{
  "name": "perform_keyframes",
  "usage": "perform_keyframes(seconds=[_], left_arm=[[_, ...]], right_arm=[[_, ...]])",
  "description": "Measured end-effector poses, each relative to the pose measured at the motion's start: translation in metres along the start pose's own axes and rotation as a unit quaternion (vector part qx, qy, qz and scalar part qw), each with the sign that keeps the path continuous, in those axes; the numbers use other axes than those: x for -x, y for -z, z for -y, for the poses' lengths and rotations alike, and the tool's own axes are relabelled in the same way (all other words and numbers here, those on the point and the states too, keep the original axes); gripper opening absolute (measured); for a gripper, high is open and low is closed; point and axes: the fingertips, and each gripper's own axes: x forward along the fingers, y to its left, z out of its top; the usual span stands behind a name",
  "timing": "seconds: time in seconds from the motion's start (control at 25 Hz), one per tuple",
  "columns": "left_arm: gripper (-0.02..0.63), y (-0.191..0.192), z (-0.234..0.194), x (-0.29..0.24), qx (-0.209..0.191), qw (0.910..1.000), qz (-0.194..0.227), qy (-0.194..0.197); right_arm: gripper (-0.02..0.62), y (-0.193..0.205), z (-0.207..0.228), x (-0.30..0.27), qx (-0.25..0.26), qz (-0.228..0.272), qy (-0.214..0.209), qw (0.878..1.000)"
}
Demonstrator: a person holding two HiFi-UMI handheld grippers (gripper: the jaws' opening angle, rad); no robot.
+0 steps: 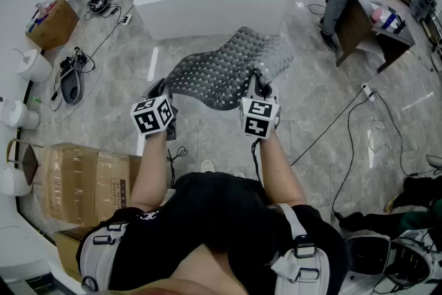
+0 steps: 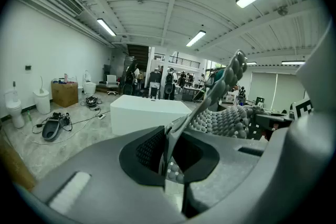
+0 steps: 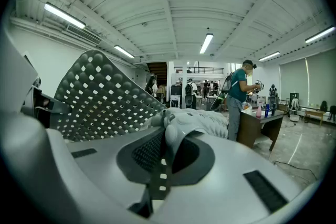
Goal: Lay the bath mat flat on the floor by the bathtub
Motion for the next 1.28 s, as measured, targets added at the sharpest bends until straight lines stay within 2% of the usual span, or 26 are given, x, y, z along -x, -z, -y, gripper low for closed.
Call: perform_keyframes(seconds=[0.24,0.6,0.96,1.28], left_arm=[[0.023,0.002,-0.002,-0.003,0.001,1.0000,-0.008,0.000],[0.023,0.009,-0.005,-0.011,0.015,0.9995,-0.026,0.007],[0.023,0.006,-0.015,-0.016,0.027,0.9990,-0.017,0.032],[0.020,-0.004,-0.043,-0.024,0.015,0.9993,-0.016,0.031]], right_arm=[[0.020,-0.003,0.005,-0.003,-0.002,-0.003,0.006,1.000],[0.021,0.009,-0.007,-0.008,0.004,-0.030,-0.010,0.999],[0.021,0.007,-0.015,-0.015,0.009,-0.030,0.003,1.000],[0.021,-0.002,-0.033,-0.025,0.010,-0.027,0.013,0.999]])
